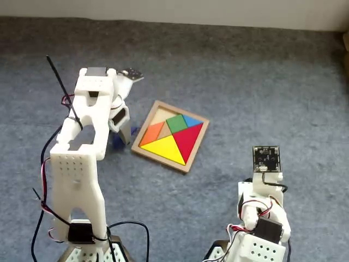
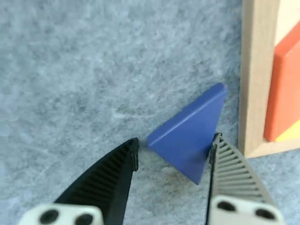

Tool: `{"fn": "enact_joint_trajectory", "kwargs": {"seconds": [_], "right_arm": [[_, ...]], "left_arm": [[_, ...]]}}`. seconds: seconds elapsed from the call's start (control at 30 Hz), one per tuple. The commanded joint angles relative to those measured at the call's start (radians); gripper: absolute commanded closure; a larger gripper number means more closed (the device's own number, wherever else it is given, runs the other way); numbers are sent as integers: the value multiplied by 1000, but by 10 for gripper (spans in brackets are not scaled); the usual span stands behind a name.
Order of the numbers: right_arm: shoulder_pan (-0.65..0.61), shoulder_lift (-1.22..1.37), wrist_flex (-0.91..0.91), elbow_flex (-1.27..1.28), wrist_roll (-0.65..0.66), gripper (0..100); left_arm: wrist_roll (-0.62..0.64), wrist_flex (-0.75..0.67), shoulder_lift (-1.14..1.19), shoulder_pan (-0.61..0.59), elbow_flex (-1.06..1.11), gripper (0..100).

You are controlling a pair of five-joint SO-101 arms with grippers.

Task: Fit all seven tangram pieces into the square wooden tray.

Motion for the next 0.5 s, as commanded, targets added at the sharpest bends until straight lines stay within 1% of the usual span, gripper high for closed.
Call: {"fn": "enact_joint_trajectory", "kwargs": {"seconds": [0.0,0.1,0.47], "right_arm": [[12,-24,-2,97,0,989],[12,-24,-2,97,0,989],[13,-24,-2,97,0,989]], "left_arm": [[-3,-43,-10,33,-45,748],[-3,-63,-10,33,-45,748],[-3,-61,-8,61,-41,748]]}}
